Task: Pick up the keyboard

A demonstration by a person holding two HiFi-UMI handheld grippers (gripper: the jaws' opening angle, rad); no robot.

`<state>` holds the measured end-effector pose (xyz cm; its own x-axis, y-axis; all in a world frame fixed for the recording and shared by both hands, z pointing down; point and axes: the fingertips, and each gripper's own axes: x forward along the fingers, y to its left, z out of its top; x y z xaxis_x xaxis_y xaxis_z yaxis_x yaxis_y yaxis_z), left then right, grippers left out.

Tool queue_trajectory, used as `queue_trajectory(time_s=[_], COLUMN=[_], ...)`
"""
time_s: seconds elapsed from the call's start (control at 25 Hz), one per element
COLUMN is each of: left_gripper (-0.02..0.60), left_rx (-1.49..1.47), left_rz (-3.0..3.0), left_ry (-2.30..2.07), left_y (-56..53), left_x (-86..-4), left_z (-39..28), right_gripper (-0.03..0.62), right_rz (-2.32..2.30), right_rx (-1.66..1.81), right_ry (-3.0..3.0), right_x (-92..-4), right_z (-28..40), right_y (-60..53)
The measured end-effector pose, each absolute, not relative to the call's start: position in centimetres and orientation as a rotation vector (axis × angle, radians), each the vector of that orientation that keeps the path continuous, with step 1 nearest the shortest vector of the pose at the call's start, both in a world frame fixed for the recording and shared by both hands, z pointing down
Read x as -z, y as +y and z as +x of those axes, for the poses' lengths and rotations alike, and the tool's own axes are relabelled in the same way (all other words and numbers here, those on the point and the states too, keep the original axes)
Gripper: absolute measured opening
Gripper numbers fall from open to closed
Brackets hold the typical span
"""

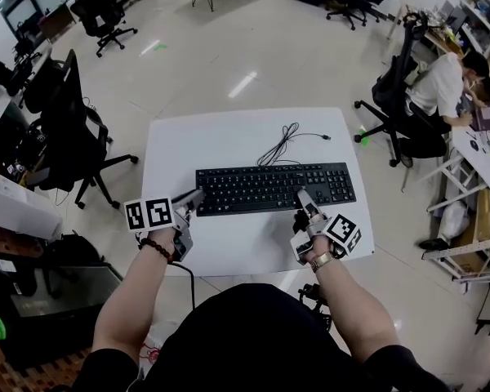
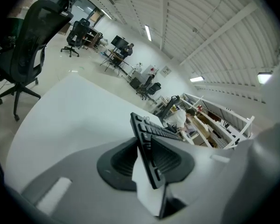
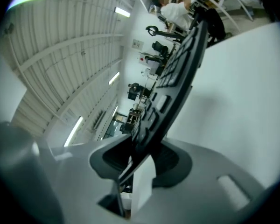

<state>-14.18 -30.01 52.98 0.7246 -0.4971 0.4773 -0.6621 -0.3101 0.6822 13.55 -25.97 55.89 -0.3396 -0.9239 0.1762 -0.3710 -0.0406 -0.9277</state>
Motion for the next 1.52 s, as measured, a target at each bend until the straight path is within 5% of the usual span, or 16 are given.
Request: queue_trajectory(time_s=[0.6,1.52], left_gripper=[0.100,0.100], left_rx=[0.024,0.087], left_rz=[2.097,2.146], left_ry=[-0.892,-0.900], left_y=[-32.2,-32.4], left_x=[-46.4,-44.4], left_z=[-15.9,-16.5], right_gripper=[0.120,0.121], right_rz=[-1.372,-1.369], right_rx=[1.069,0.980], right_ry=[1.994,2.048], right_x=[-43.5,-41.0], right_z=[11.6,10.9], right_y=[-28.1,-27.8])
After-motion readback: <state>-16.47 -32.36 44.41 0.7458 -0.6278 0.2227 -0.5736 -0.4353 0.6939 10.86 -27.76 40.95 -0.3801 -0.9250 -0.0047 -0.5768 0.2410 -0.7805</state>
